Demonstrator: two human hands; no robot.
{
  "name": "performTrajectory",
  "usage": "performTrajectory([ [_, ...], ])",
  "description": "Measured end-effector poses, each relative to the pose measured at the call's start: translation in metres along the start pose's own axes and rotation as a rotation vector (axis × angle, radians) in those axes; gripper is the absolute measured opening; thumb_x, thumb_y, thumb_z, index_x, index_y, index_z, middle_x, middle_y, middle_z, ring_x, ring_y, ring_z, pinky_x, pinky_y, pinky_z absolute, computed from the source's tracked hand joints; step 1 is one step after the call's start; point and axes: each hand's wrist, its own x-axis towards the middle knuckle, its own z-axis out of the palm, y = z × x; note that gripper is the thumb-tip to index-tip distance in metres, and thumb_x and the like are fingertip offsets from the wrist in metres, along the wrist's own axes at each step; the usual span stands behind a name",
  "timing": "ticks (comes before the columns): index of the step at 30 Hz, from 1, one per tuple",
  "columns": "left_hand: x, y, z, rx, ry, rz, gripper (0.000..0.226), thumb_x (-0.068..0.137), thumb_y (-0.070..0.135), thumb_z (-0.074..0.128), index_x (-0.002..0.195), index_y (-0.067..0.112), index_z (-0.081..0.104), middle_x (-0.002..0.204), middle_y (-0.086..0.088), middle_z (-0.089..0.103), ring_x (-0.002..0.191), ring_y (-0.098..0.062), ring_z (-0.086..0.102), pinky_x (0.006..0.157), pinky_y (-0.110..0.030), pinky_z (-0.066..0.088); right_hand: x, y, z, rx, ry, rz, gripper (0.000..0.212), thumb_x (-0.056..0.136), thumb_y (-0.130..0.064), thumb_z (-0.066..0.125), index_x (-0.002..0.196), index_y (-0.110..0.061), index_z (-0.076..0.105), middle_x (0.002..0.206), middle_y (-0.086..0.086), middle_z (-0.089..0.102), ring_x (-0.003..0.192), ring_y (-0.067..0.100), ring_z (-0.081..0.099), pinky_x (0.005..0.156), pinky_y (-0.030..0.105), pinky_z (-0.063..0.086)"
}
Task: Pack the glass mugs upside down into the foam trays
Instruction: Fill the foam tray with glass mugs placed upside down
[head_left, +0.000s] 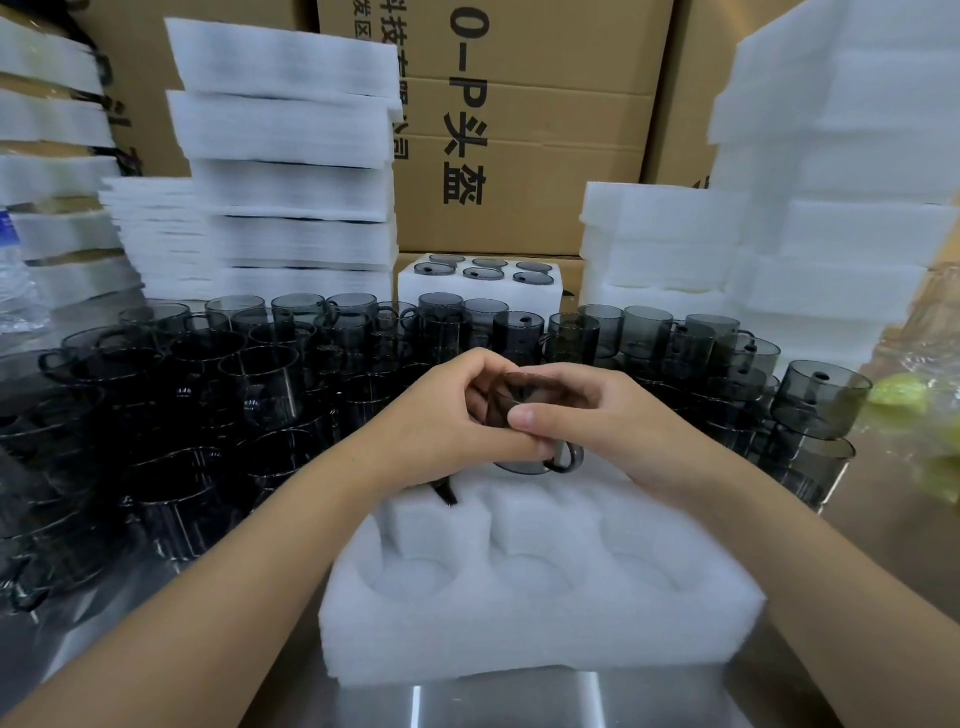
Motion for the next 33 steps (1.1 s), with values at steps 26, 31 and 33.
performTrajectory([
  [26,-0.003,0.007,-0.006,0.168,-0.253,-0.089,0.039,0.068,0.049,0.055,0.107,0.047,0.054,0.122,0.015,0.045,0.126,-0.003,0.036,0.11,-0.029,0.028,-0.001,-0.001,0.004,-0.185,0.056,-0.012,0.018,0.086,-0.035,0.065,0.104,-0.038,0.065,0.1,-0.01,0.069,0.093,0.003,0.064,0.084,0.015,0.048],
  [31,-0.001,0.008,-0.009,0.132,-0.302,-0.144,0.047,0.064,0.03,0.053,0.108,0.043,0.052,0.131,0.009,0.044,0.127,-0.004,0.039,0.109,-0.025,0.029,-0.001,0.0,0.003,-0.239,0.058,0.009,0.025,0.077,-0.034,0.075,0.099,-0.041,0.065,0.103,-0.013,0.065,0.091,-0.003,0.064,0.081,0.011,0.048],
  [33,-0.001,0.008,-0.011,0.166,-0.311,-0.154,0.052,0.065,0.031,0.055,0.116,0.042,0.051,0.131,0.01,0.044,0.125,-0.003,0.041,0.105,-0.022,0.031,-0.001,0.0,0.004,-0.281,0.048,0.003,0.026,0.076,-0.035,0.075,0.097,-0.046,0.063,0.108,-0.014,0.061,0.092,-0.005,0.062,0.082,0.01,0.048],
])
